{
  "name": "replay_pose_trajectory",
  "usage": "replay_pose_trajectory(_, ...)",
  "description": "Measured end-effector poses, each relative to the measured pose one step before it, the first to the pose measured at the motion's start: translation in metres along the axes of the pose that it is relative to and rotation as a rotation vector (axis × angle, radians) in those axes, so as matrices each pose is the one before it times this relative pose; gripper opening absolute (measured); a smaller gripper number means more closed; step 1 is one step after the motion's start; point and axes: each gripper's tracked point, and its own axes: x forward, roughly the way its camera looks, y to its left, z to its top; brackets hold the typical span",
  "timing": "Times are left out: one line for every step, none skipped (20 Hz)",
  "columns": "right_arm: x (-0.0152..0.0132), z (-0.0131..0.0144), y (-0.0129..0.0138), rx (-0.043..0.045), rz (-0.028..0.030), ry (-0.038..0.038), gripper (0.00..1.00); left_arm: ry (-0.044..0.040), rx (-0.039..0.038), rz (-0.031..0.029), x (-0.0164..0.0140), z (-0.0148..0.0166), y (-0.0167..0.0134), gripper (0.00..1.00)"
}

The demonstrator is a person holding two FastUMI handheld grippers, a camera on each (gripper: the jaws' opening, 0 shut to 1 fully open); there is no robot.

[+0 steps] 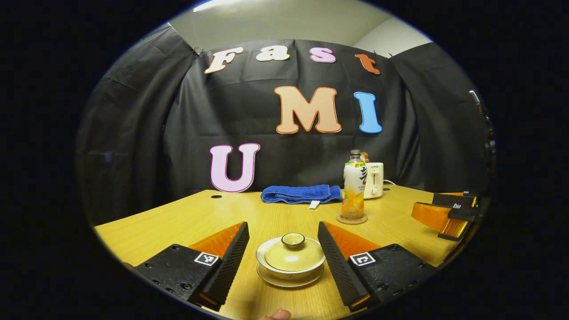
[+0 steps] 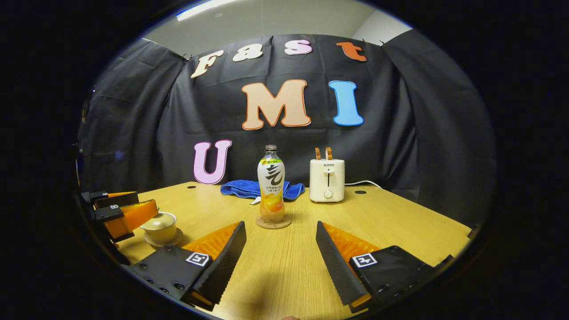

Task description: Open the teacup lid with one hand, grasp the water bottle and pour water into the teacup with the other hand; after pouring, place the water bottle on the coaster and then close the teacup lid.

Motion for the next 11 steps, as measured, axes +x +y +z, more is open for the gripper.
replay_pose_trajectory(0.00049,0.00152,0.00104,0.00078,-0.00287,-0.00633,0.94,-0.00093,-0.00098,0.00445,-0.00066,-0.00041,0.00085,0.91)
replay_pose_trajectory(-0.00130,-0.00127,-0.00018,0.00020,-0.00336,-0.00264,0.94,0.00212,-0.00064,0.00243,0.00065,-0.00022,0.00019,0.91)
replay_pose_trajectory(-0.00127,0.00034,-0.00086,0.00067,-0.00498,-0.00642,0.99,-0.00040,-0.00012,0.00172,0.00007,-0.00003,0.00027,0.91)
replay_pose_trajectory(-0.00108,0.00268,-0.00171,0.00025,-0.00943,-0.01173,1.00,-0.00107,-0.00042,0.00061,-0.00023,-0.00006,-0.00041,0.91)
replay_pose_trajectory(-0.00147,0.00280,-0.00072,0.00119,-0.00698,-0.01416,0.99,0.00066,0.00045,-0.00017,0.00017,-0.00027,-0.00004,0.91)
replay_pose_trajectory(-0.00125,0.00100,0.00004,0.00203,-0.00440,-0.01222,0.99,0.00055,0.00085,-0.00146,0.00052,0.00017,-0.00031,0.91)
replay_pose_trajectory(-0.00139,0.00174,-0.00055,0.00151,-0.00280,-0.01029,0.94,-0.00040,-0.00029,0.00037,0.00064,0.00088,-0.00022,0.91)
replay_pose_trajectory(0.00060,-0.00104,-0.00062,-0.00017,-0.00478,-0.00077,0.94,0.00062,0.00064,0.00019,0.00037,-0.00075,-0.00035,0.90)
replay_pose_trajectory(0.00072,-0.00107,-0.00047,0.00038,-0.00119,0.00321,0.94,-0.00067,-0.00081,0.00059,0.00011,-0.00018,-0.00031,0.90)
replay_pose_trajectory(-0.00033,-0.00022,0.00033,-0.00037,-0.00042,0.00185,0.94,0.00011,0.00027,0.00130,-0.00034,-0.00015,0.00069,0.91)
replay_pose_trajectory(-0.00039,0.00057,0.00029,-0.00006,-0.00056,-0.00176,0.99,-0.00182,-0.00059,0.00074,-0.00018,0.00035,-0.00026,0.91)
